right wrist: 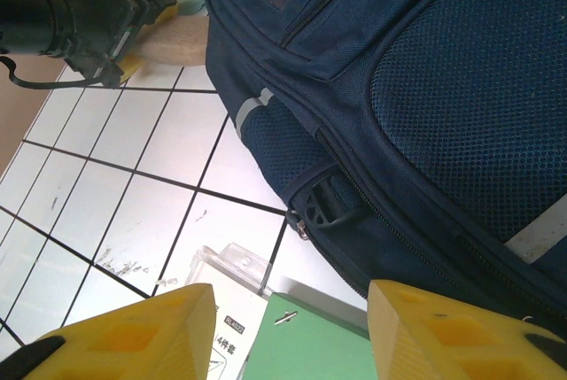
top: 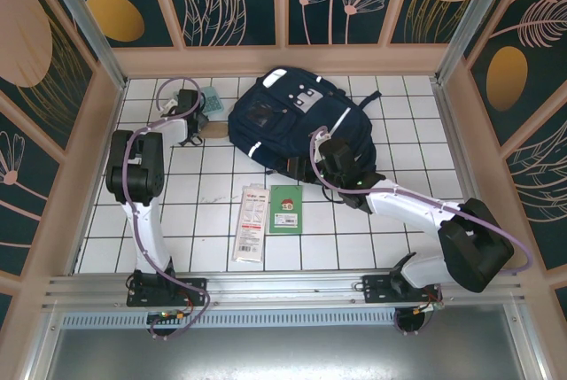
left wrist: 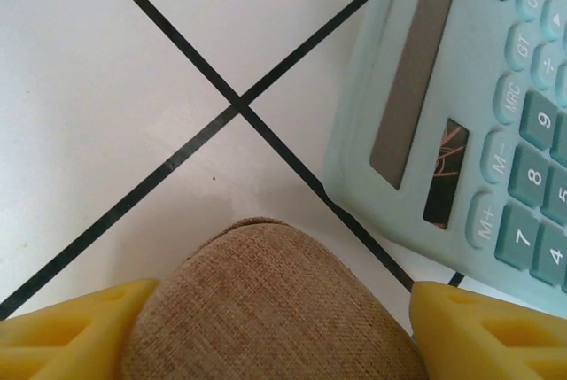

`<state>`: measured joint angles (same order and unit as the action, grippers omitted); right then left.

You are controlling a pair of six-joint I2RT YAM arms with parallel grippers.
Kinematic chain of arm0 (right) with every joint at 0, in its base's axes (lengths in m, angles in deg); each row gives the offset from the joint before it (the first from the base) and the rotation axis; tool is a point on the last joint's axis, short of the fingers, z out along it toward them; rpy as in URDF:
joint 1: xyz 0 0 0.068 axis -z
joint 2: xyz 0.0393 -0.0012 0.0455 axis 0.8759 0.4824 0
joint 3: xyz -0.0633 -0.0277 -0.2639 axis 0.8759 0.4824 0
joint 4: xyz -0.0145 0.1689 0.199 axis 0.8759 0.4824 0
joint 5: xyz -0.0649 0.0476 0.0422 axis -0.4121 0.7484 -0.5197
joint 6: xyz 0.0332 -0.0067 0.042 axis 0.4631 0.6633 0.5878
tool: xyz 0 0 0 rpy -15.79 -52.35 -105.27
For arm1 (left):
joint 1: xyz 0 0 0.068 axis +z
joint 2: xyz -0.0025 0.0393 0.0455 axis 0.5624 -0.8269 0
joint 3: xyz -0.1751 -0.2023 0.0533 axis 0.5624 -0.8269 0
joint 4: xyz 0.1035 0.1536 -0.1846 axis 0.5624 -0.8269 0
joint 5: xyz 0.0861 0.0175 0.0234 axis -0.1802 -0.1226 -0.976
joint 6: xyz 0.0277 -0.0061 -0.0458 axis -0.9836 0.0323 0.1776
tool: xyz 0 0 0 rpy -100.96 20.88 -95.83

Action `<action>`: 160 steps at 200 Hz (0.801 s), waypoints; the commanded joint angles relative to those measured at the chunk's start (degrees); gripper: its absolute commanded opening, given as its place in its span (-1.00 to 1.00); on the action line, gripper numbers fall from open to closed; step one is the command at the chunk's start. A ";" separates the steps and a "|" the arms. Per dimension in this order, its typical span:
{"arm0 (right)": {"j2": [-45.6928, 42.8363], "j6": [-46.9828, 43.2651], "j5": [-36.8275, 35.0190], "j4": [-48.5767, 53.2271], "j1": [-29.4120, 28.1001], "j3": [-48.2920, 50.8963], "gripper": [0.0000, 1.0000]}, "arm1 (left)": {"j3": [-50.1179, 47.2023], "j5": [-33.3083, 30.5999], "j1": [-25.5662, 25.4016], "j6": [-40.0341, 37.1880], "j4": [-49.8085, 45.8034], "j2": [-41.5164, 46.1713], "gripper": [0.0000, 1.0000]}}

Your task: Pack books, pencil case, and school supplies into a backpack

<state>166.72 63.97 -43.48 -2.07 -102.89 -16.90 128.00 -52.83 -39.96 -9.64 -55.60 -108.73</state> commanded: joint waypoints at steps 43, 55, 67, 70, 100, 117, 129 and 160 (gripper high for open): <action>-0.23 -0.14 0.04 -2.89 -0.62 -0.20 -0.02 | -12.21 -2.73 0.02 -3.23 -2.08 6.84 0.16; 0.03 -0.06 0.46 -3.11 -0.62 -0.30 -0.02 | -15.41 -3.08 0.05 -3.60 -1.29 8.93 0.16; 0.23 -0.05 0.80 -3.35 -0.63 -0.39 -0.01 | -18.80 -2.77 0.01 -3.72 -0.38 11.10 0.15; 0.28 -0.09 0.86 -3.34 -0.59 -0.39 -0.01 | -19.56 -2.56 0.00 -3.75 -0.22 11.63 0.15; 0.37 -0.14 1.33 -3.47 -0.71 -0.57 -0.02 | -28.87 0.45 -0.23 -4.59 3.11 18.25 0.14; 0.69 -0.33 1.61 -3.68 -0.80 -0.73 -0.01 | -33.70 2.29 -1.21 -5.62 4.98 21.67 0.08; 1.12 -0.51 1.81 -3.96 -0.97 -0.84 -0.02 | -36.53 3.82 -2.44 -6.12 6.55 24.19 0.08; 3.01 -1.21 2.49 -4.29 -2.04 -2.34 -0.01 | -40.23 5.96 -8.92 -6.08 8.88 27.48 0.10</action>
<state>168.01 63.95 -42.21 -4.38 -103.77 -16.90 91.22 -50.73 -43.96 -13.40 -44.09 -81.83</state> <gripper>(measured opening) 0.493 0.551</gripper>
